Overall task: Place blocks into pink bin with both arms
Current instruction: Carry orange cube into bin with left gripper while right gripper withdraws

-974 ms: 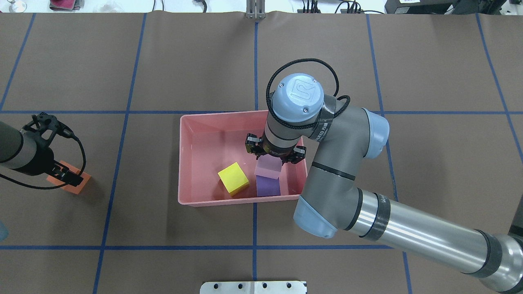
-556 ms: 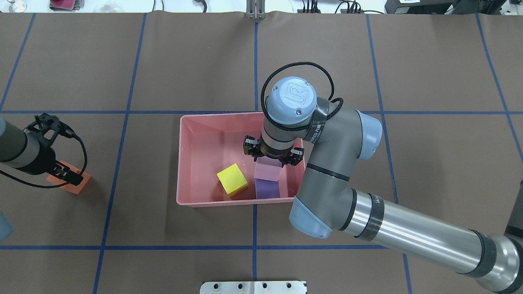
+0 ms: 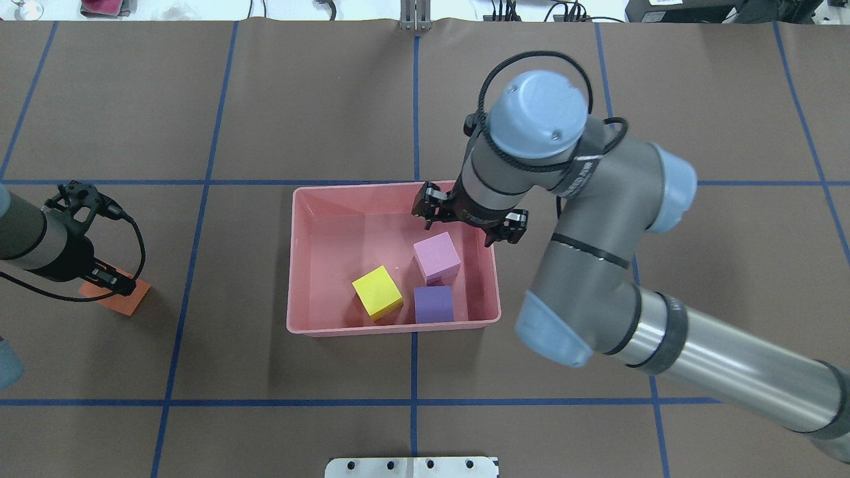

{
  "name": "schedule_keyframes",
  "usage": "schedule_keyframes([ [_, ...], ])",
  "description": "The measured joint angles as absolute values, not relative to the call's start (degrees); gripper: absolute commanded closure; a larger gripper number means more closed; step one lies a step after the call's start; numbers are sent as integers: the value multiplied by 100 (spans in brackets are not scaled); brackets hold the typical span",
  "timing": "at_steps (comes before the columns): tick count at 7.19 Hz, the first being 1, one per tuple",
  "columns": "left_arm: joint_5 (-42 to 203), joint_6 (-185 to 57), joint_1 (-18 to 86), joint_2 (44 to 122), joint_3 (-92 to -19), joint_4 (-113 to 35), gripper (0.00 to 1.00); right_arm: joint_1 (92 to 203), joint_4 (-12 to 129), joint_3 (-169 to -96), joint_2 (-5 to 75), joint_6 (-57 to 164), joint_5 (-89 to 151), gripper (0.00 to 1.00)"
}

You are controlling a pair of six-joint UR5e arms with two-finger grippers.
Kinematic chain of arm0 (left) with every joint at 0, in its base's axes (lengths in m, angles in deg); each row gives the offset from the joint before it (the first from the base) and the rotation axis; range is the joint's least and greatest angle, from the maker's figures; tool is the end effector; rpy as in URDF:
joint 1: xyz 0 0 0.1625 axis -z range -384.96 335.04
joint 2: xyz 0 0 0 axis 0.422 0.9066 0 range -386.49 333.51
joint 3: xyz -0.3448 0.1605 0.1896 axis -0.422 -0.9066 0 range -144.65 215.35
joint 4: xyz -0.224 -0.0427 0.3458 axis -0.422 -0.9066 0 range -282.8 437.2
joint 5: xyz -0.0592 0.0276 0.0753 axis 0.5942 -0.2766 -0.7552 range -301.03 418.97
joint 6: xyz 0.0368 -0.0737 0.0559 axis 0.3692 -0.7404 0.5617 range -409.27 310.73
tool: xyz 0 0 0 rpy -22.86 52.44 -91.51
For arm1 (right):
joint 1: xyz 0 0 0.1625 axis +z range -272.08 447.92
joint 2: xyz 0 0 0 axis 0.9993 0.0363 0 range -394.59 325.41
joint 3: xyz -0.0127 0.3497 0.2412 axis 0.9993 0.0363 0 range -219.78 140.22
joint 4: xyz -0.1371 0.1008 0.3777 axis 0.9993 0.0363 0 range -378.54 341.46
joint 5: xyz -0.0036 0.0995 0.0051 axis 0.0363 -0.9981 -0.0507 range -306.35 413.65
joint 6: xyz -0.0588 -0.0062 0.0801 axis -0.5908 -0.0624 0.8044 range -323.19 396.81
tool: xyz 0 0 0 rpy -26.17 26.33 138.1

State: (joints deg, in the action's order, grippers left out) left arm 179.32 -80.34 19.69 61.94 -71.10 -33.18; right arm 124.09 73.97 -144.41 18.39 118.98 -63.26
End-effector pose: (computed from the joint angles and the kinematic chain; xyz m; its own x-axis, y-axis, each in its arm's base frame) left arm 0.2963 -0.4093 0.4992 0.6415 0.4052 -0.6514 -0.2914 0.9142 0.2817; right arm -0.4579 -0.4441 0.1769 0.5572 0.2570 0.7896 -0.1756 0.9659 -0.1904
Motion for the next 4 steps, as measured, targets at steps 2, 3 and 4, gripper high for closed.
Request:
schedule_keyframes([
  [2, 18766, -8879, 2278, 6729, -7269, -3108, 87, 13061, 7532, -15191, 2721, 11424, -6652, 0],
  [3, 19086, -9328, 2439, 7148, -7417, -2764, 87, 13270, 7536, -15328, 3110, 10995, -6693, 0],
  [4, 19338, -9776, 2581, 7714, -7552, -2236, 86, 13446, 7525, -15364, 3394, 10589, -6705, 0],
])
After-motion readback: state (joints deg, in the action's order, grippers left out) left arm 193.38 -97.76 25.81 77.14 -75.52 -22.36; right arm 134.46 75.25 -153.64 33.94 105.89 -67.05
